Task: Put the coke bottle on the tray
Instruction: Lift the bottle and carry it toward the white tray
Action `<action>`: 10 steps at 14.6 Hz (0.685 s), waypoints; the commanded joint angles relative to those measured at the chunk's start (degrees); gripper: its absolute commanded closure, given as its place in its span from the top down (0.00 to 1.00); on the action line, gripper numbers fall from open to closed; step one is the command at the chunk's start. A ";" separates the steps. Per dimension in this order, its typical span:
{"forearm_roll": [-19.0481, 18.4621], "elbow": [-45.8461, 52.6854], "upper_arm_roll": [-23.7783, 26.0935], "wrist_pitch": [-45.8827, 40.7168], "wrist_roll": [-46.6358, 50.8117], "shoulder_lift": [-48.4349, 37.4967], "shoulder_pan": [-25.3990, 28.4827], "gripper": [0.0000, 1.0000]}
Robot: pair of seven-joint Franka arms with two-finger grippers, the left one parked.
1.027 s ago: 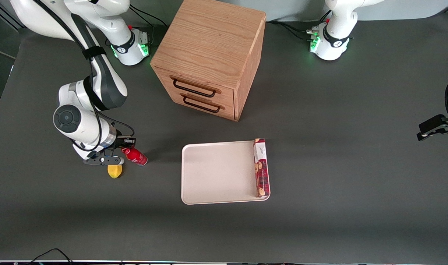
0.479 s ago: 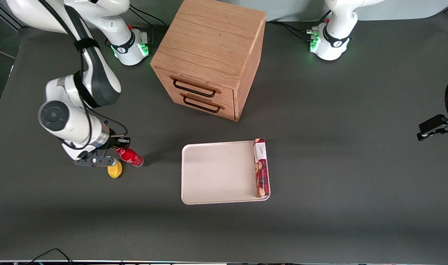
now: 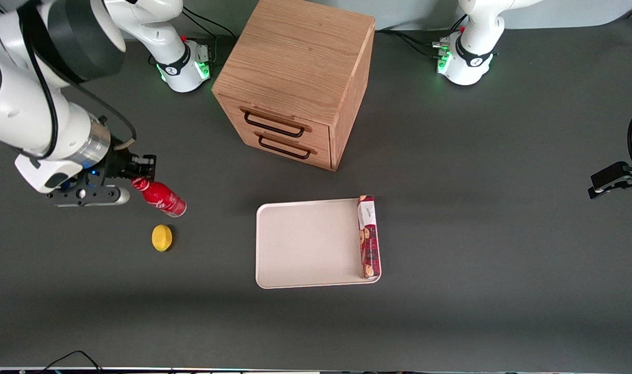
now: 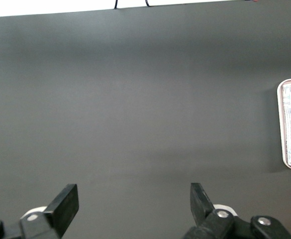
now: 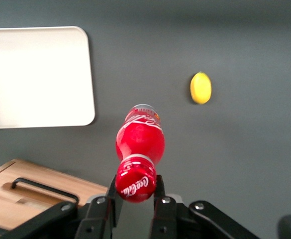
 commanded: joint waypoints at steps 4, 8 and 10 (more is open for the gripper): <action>-0.84 10.03 10.67 -1.80 22.07 10.46 2.43 0.00; -4.61 10.66 13.06 5.83 32.46 17.49 5.76 0.00; -7.77 10.22 14.73 11.45 36.24 21.71 6.39 0.00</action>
